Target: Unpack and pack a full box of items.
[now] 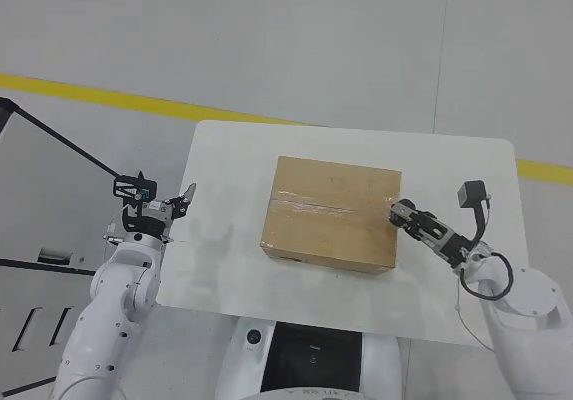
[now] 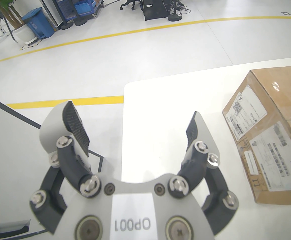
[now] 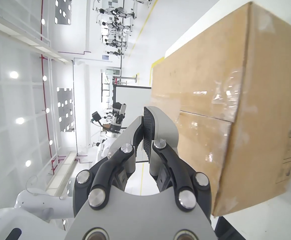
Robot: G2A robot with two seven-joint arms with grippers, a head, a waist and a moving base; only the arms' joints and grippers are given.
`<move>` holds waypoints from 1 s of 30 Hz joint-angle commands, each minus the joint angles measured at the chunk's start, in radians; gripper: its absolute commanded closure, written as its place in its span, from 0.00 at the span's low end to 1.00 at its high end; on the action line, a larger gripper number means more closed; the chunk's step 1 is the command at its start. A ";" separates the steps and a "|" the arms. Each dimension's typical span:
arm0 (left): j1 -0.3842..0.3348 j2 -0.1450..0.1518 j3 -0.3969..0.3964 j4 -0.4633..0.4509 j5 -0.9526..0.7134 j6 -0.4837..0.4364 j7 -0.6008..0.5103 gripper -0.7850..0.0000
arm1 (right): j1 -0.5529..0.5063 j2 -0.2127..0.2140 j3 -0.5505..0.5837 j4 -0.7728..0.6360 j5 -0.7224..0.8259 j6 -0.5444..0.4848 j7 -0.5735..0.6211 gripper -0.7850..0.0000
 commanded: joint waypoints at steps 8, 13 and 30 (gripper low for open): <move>0.000 0.000 0.000 0.000 0.000 0.000 0.000 0.00 | -0.013 0.002 0.009 -0.029 0.004 -0.005 0.005 1.00; 0.000 0.000 0.000 0.000 0.000 0.000 0.000 0.00 | -0.013 0.002 0.009 -0.029 0.004 -0.005 0.005 1.00; 0.000 0.000 0.000 0.000 0.000 0.000 0.000 0.00 | 0.135 -0.005 -0.165 -0.167 0.003 0.090 0.070 1.00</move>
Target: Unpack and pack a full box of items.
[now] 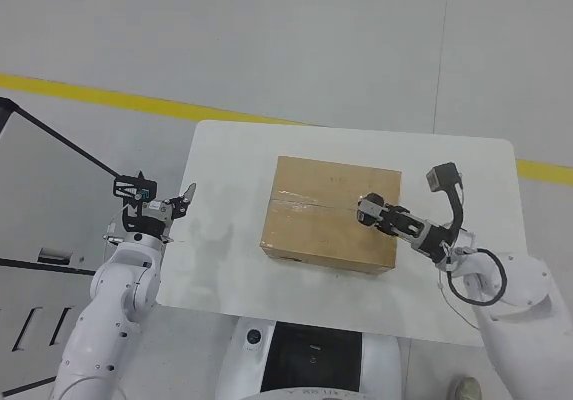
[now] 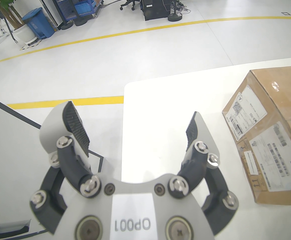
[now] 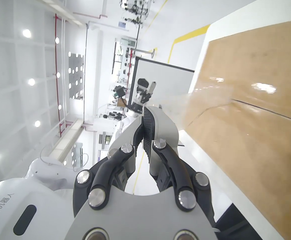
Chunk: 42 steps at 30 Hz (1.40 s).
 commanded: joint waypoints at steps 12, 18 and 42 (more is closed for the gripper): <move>0.000 0.000 0.000 0.000 0.000 0.000 0.000 0.00 | 0.174 -0.021 -0.170 -0.033 0.005 0.070 -0.066 1.00; 0.000 0.000 0.000 0.000 0.000 0.000 0.000 0.00 | 0.166 -0.022 -0.173 -0.026 0.016 0.071 -0.073 1.00; 0.000 0.000 0.000 0.000 0.000 0.000 0.000 0.00 | 0.596 -0.113 -0.542 0.180 0.045 0.077 -0.154 1.00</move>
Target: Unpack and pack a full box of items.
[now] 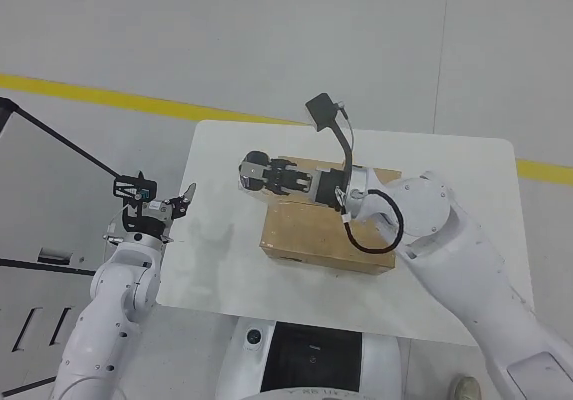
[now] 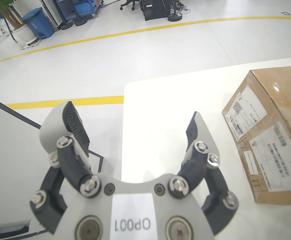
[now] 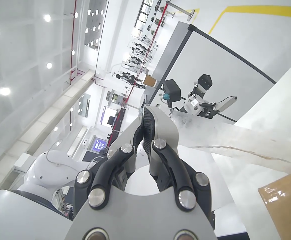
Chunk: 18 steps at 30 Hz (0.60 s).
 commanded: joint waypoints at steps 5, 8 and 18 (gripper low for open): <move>0.000 0.000 0.000 0.000 0.000 0.000 0.000 0.00 | 0.000 0.000 0.000 0.000 0.000 0.000 0.000 1.00; 0.000 0.000 0.000 0.000 0.000 0.000 0.000 0.00 | -0.009 -0.003 -0.001 0.007 0.008 -0.021 -0.015 1.00; 0.000 0.000 0.000 0.000 0.000 0.000 0.000 0.00 | 0.194 -0.086 -0.175 0.194 0.071 -0.099 -0.059 1.00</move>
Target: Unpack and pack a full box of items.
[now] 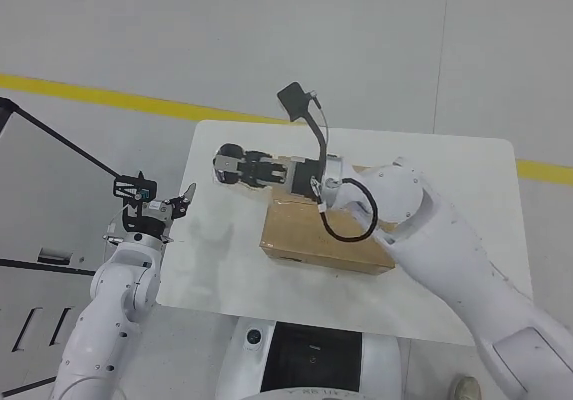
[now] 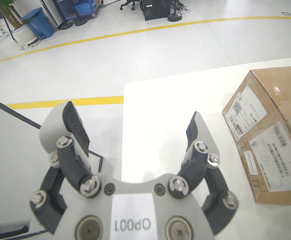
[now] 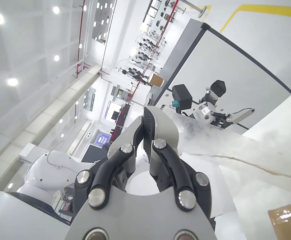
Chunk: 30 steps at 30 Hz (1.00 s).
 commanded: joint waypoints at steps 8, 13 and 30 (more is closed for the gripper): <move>0.000 0.000 0.000 0.000 0.000 0.000 0.000 0.00 | 0.142 -0.093 -0.143 0.199 0.050 -0.043 -0.052 1.00; 0.000 0.000 0.000 0.000 0.000 0.000 0.000 0.00 | 0.155 -0.122 -0.152 0.266 0.062 -0.045 -0.120 1.00; 0.000 0.000 0.000 0.000 0.000 0.000 0.000 0.00 | 0.168 -0.211 -0.195 0.411 0.025 -0.068 -0.248 1.00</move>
